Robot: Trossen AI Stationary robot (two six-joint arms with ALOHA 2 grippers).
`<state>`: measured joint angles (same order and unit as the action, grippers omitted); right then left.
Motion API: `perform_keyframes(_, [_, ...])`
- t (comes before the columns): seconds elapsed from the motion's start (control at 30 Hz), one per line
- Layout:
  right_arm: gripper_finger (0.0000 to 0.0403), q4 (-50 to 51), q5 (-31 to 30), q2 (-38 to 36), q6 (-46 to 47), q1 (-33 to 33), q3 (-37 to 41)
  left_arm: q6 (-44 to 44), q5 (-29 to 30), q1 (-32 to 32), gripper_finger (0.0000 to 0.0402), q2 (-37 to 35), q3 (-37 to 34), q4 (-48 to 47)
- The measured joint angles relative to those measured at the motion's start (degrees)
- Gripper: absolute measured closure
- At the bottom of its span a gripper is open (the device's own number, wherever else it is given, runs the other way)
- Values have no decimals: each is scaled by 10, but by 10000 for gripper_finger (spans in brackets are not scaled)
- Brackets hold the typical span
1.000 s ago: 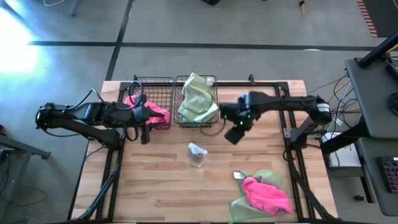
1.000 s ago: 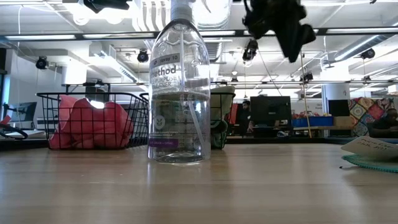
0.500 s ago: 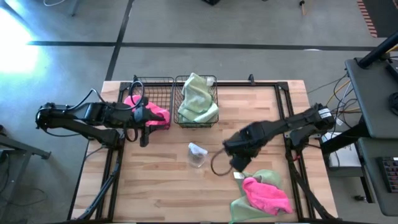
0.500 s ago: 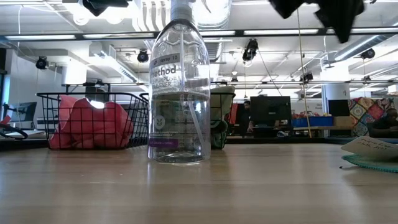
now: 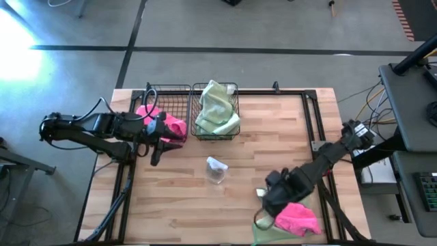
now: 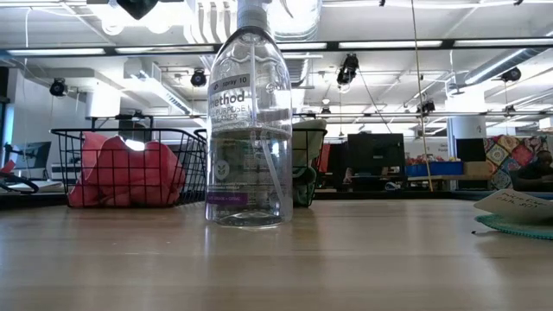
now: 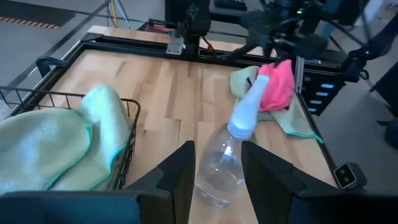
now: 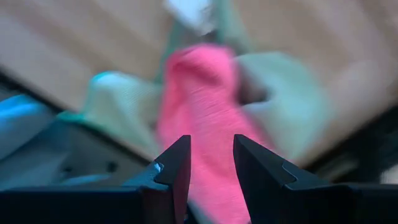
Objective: Sort microfiber towel by color & place in baskets
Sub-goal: Put the pink microfiber towel into the left black wire basket
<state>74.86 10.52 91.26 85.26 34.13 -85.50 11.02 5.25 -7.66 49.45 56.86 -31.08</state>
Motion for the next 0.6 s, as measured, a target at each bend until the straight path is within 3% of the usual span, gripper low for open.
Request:
perform_keyframes(0.23, [289, -127, 0, 0, 80, 49, 44, 3, 0, -21, 286, 0, 0, 1])
perform_keyframes(0.6, [289, -144, 19, 0, 143, 76, 130, 7, 0, -50, 286, 0, 0, 7])
